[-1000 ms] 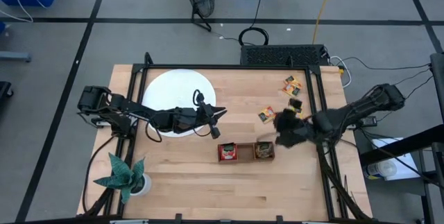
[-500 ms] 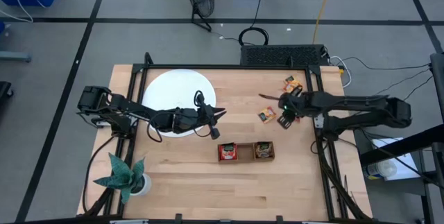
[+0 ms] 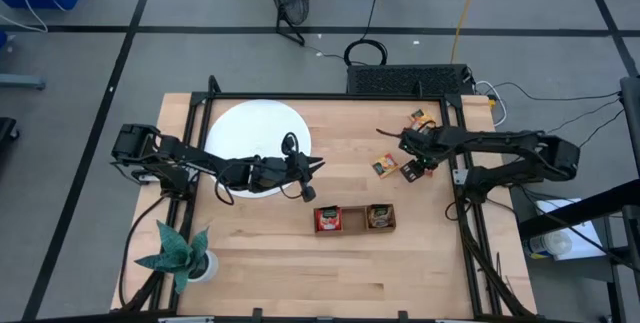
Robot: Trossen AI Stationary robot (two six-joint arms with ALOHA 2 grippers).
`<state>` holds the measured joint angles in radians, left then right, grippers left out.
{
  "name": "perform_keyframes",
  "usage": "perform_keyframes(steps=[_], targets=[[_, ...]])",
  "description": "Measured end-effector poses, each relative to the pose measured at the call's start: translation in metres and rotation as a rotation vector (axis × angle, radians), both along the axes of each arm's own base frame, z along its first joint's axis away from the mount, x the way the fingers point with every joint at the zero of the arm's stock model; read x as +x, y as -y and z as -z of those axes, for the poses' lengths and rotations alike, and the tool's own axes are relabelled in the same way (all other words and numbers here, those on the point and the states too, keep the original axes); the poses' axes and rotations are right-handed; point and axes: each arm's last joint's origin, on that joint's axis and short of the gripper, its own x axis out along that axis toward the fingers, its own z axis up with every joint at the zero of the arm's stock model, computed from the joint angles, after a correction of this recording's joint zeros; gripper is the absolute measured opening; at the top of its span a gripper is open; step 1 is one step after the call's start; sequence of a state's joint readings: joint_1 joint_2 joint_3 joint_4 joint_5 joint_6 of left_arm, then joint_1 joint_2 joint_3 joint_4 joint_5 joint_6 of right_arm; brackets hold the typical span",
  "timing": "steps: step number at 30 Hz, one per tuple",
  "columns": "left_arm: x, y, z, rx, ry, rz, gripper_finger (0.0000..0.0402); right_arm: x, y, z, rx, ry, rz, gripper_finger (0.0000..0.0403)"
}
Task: Pick & Place Tea
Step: Put the orange tea bag into the middle section of the wooden organizer
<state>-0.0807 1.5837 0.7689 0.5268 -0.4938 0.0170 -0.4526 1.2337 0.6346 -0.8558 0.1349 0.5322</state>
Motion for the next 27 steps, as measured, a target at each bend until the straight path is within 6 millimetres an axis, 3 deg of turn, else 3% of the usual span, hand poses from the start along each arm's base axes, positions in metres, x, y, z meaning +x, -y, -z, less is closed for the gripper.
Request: perform_keyframes(steps=[12, 16, 21, 27], targets=[[0.0, 0.0, 0.0, -0.001, -0.002, 0.004, 0.0056, 0.009, 0.004, 0.027, 0.08, -0.133, 0.034, 0.0197], [0.0, 0.0, 0.001, -0.001, -0.007, 0.004, 0.0056, 0.009, 0.003, 0.031, 0.113, -0.15, 0.029, 0.014], [0.0, 0.0, 0.001, -0.025, 0.002, -0.004, 0.0056, 0.011, 0.002, 0.03, 0.101, -0.143, -0.057, 0.0025], [0.0, -0.001, 0.001, -0.028, 0.004, -0.005, 0.0056, 0.023, -0.008, 0.009, -0.057, -0.085, -0.21, 0.0009]])
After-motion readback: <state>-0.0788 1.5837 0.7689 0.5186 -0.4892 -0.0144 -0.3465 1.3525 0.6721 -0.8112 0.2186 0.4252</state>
